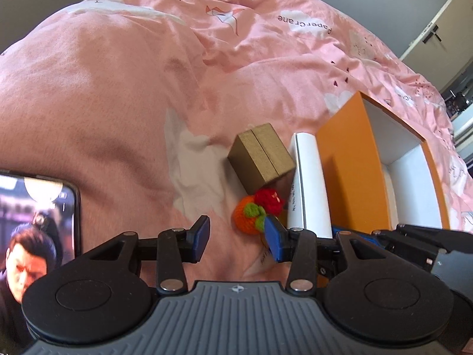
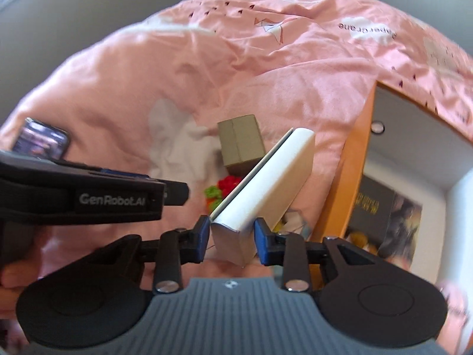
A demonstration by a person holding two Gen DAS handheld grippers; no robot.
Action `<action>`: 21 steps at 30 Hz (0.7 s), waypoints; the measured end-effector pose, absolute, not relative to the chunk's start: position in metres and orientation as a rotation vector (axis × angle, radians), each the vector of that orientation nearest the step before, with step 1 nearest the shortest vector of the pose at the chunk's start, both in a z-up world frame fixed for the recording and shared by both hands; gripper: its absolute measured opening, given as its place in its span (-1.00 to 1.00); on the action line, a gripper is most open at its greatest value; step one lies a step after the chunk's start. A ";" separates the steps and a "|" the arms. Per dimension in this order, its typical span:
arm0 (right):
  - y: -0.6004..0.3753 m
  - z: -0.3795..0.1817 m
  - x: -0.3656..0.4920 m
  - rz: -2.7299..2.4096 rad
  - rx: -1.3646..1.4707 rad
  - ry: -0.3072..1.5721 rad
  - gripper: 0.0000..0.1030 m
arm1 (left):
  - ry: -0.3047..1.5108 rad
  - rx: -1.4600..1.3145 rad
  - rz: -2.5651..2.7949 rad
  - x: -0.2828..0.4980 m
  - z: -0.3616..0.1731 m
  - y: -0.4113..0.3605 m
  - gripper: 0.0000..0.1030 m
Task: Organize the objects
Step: 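Lift the cream box upright off the bed with the right gripper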
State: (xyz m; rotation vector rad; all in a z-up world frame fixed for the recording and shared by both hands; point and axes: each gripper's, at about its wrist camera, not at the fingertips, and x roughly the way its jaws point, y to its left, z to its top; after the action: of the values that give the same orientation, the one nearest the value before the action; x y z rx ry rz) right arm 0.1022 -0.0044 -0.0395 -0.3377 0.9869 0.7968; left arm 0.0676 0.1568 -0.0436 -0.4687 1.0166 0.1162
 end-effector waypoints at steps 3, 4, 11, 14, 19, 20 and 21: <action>-0.023 -0.038 0.087 0.836 -0.197 1.050 -0.34 | 1.042 -0.485 0.083 0.060 -0.043 0.153 -0.03; -0.028 -0.039 0.081 0.846 -0.169 1.068 -0.34 | 1.047 -0.486 0.073 0.058 -0.043 0.150 -0.03; -0.057 -0.052 0.048 0.863 -0.062 1.170 -0.35 | 1.081 -0.434 0.007 0.046 -0.046 0.123 -0.13; -0.074 -0.060 0.043 0.836 0.007 1.226 -0.37 | 1.107 -0.426 -0.027 0.041 -0.051 0.113 -0.15; -0.100 -0.080 0.049 0.722 0.120 1.336 -0.43 | 1.162 -0.418 -0.072 0.038 -0.063 0.101 -0.23; -0.102 -0.082 0.048 0.687 0.106 1.345 -0.43 | 1.171 -0.415 -0.074 0.038 -0.065 0.099 -0.27; -0.103 -0.084 0.048 0.658 0.090 1.351 -0.44 | 1.176 -0.407 -0.071 0.038 -0.067 0.098 -0.28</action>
State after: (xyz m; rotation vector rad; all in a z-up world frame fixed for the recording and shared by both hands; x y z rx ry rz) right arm 0.0479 -0.1032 -0.0843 0.0902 1.3511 0.6581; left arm 0.0381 0.0976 -0.0671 -0.4066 1.1765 -0.0705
